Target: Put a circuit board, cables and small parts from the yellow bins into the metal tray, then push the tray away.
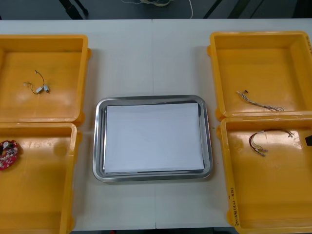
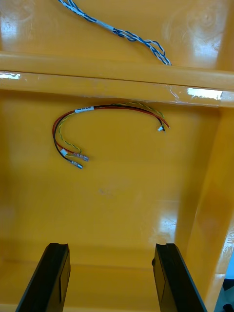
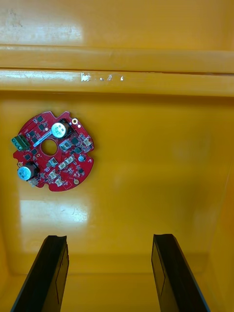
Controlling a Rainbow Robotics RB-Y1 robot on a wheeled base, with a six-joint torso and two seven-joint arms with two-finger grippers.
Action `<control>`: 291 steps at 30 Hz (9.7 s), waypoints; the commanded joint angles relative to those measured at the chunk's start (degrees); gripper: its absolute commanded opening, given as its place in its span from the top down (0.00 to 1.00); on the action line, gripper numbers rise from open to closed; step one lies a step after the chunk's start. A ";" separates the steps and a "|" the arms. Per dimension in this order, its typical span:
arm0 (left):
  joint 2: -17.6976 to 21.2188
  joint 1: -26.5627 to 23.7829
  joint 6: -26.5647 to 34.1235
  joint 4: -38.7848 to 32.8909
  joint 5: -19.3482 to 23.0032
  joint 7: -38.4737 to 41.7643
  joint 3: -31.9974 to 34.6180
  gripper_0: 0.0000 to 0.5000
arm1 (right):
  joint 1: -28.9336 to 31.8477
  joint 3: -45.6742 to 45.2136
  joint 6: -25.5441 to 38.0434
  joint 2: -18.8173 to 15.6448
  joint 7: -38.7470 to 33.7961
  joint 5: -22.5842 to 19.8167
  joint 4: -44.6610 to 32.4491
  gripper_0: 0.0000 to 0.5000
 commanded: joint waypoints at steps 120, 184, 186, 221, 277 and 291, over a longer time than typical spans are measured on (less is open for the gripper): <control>2.47 1.02 0.34 -1.54 0.26 -5.41 1.16 0.00 | 0.88 -1.92 -0.45 0.37 -1.97 0.52 -0.27 0.00; 2.47 1.02 0.34 -1.54 0.26 -5.41 1.16 0.00 | 0.88 -1.92 -0.45 0.37 -1.97 0.52 -0.27 0.00; 2.47 1.02 0.34 -1.54 0.26 -5.41 1.16 0.00 | 0.88 -1.92 -0.45 0.37 -1.97 0.52 -0.27 0.00; 2.47 1.02 0.34 -1.54 0.26 -5.41 1.16 0.00 | 0.88 -1.92 -0.45 0.37 -1.97 0.52 -0.27 0.00; 14.60 -2.23 -12.72 27.73 9.84 -54.01 -7.36 0.00 | 1.06 14.25 -17.32 -1.91 28.26 7.82 5.53 0.00; 15.04 -3.28 -15.18 31.33 7.82 -66.67 -7.98 0.00 | -2.89 23.83 -23.21 -2.27 30.19 10.37 10.89 0.00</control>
